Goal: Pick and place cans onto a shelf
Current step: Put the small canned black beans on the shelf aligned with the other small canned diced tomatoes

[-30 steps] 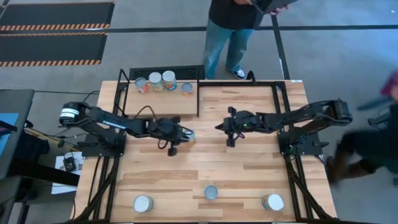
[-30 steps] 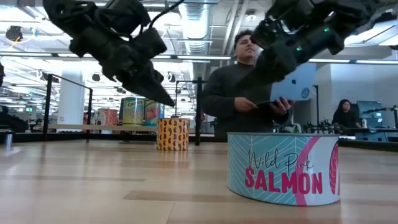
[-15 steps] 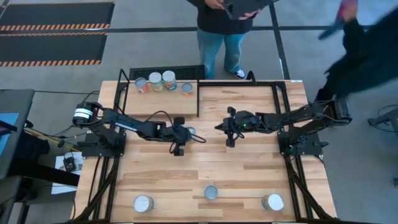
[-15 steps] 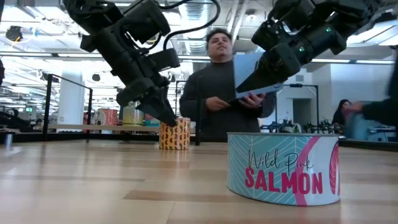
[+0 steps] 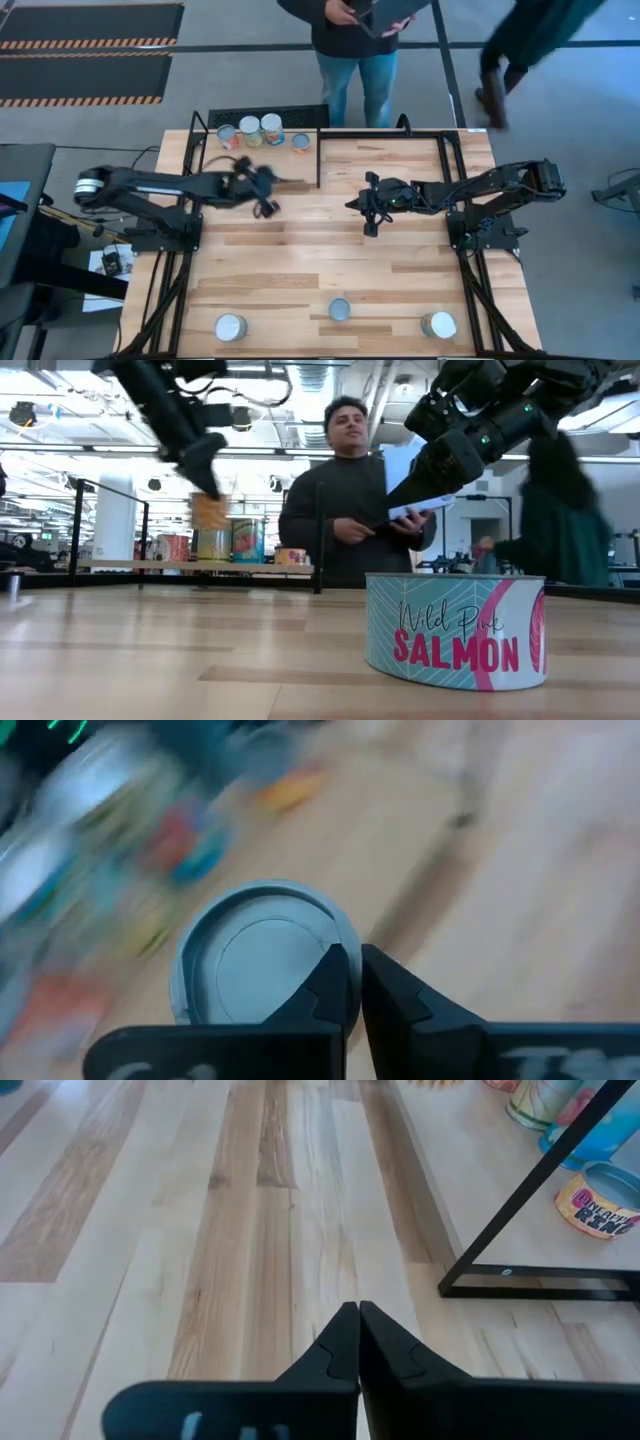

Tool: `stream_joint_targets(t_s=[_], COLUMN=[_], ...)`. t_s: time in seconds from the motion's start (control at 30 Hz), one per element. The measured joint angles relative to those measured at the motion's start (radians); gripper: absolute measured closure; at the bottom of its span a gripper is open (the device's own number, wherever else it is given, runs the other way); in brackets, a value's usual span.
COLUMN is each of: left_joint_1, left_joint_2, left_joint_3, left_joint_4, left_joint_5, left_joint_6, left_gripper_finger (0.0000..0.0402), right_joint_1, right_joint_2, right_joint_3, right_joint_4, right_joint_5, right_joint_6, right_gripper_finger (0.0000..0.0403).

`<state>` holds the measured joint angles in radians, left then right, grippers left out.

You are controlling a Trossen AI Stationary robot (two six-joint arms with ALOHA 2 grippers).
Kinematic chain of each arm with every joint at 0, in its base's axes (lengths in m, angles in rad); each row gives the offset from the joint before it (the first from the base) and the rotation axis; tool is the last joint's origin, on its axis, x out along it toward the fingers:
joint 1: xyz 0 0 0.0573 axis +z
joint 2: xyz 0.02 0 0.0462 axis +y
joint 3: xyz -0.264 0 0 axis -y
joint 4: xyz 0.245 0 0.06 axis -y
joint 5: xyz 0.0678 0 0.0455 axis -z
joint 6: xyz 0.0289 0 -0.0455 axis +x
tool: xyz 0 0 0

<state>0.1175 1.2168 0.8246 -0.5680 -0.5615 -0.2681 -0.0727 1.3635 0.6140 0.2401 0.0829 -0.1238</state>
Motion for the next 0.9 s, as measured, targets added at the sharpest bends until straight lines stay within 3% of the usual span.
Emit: stream_joint_targets(t_s=[0.13, 0.23, 0.57, 0.7, 0.9], left_joint_1=[0.1, 0.175, 0.43, 0.5, 0.582], left_joint_2=[-0.106, -0.135, -0.137, -0.137, -0.137], left_joint_3=[-0.004, -0.033, -0.119, -0.135, -0.14], left_joint_4=[-0.232, -0.279, -0.129, -0.052, -0.029], left_joint_5=[-0.026, -0.024, 0.042, 0.125, 0.142], left_joint_6=[-0.185, -0.203, -0.054, -0.004, 0.036], left_gripper_finger=[0.0399, 0.04, 0.04, 0.0398, 0.0397], right_joint_1=[0.0, 0.0, 0.0, 0.0, 0.0], right_joint_2=[0.0, 0.0, 0.0, 0.0, 0.0], right_joint_3=[0.0, 0.0, 0.0, 0.0, 0.0], right_joint_4=[0.001, 0.004, 0.002, 0.002, 0.002], right_joint_5=[-0.002, -0.003, -0.003, -0.004, -0.004], right_joint_6=[0.0, 0.0, 0.002, 0.002, 0.002], right_gripper_finger=[0.0388, 0.039, 0.0387, 0.039, 0.0385])
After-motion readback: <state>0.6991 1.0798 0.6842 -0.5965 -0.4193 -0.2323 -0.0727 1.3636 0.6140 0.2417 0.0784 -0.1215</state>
